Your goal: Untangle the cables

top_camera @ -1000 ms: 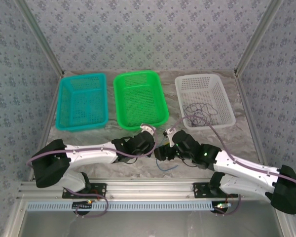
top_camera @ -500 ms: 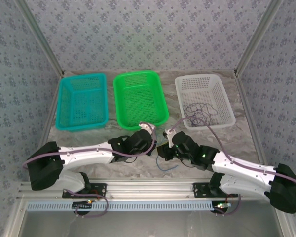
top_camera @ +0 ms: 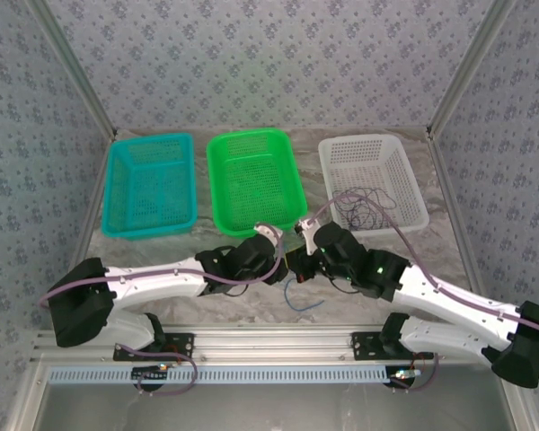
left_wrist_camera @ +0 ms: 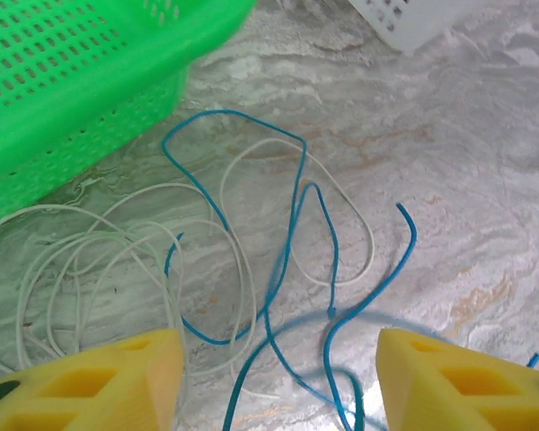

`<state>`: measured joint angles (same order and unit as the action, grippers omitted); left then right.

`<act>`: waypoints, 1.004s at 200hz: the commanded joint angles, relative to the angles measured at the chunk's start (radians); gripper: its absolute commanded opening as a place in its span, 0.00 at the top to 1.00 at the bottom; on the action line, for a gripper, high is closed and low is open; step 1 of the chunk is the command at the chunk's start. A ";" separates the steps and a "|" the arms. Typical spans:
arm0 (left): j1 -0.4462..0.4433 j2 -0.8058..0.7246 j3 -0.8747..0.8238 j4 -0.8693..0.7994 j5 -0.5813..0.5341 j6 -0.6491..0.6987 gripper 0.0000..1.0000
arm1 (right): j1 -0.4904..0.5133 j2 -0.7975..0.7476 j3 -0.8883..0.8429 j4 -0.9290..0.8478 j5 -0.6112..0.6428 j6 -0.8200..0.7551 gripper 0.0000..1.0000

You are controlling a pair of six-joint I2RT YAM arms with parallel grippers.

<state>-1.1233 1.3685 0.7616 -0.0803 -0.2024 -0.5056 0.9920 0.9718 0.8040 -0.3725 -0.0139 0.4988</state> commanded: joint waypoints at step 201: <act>0.045 -0.549 -0.321 0.131 -0.036 -0.063 0.20 | -0.015 -0.008 0.238 -0.114 0.077 0.047 1.00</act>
<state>-1.0817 0.8192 0.4538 -0.0547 -0.2981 -0.5632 0.9535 0.9756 0.9874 -0.4824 0.0196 0.5358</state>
